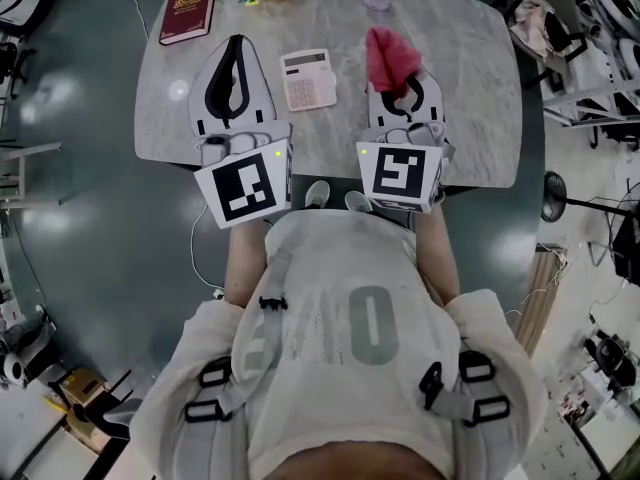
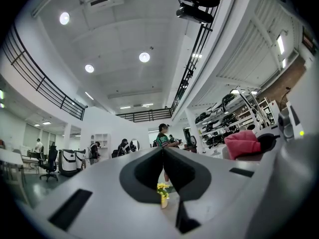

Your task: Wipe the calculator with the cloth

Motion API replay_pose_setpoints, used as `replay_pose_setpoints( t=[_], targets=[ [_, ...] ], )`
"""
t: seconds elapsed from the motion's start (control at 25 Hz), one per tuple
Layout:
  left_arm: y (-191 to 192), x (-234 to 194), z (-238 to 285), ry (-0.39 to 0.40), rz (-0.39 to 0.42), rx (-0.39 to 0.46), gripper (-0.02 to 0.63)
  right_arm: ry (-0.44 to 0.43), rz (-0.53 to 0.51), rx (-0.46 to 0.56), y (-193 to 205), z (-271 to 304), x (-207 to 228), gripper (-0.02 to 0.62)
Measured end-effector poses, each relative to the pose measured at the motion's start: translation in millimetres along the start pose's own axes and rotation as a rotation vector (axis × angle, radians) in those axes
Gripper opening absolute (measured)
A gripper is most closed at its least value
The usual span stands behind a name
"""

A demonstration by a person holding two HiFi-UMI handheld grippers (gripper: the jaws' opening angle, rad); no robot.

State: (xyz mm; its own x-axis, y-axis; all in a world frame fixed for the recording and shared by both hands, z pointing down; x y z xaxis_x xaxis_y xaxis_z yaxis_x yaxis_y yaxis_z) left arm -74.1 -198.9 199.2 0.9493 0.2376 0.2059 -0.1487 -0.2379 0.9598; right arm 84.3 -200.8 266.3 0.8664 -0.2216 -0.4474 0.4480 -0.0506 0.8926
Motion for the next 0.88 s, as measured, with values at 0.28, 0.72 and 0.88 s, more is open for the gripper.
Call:
replay_pose_setpoints(
  t=[0.28,0.72,0.88],
  targets=[
    [3.8,0.9,0.7,0.015,-0.004,-0.023,0.023,-0.009,0.008,0.004,-1.3,1.9,-0.3,0.055],
    [-1.7,-4.2,1.5,0.007,0.005,-0.012,0.023,-0.017,0.012,-0.005,0.1,4.7,-1.5,0.055],
    [-2.1,-1.6,4.8,0.011,0.004,-0.01,0.023,-0.022,0.002,-0.012,3.9,6.5,-0.8,0.055]
  ],
)
Point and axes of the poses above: the fingertips, and each gripper's own axes: z forward along the fingers, x to its right, y out of its underside, the point moved 2 cm from there along -z, backward along the fingers, and after that the axes turned 4 degrees about y, right-handed, at the moved point
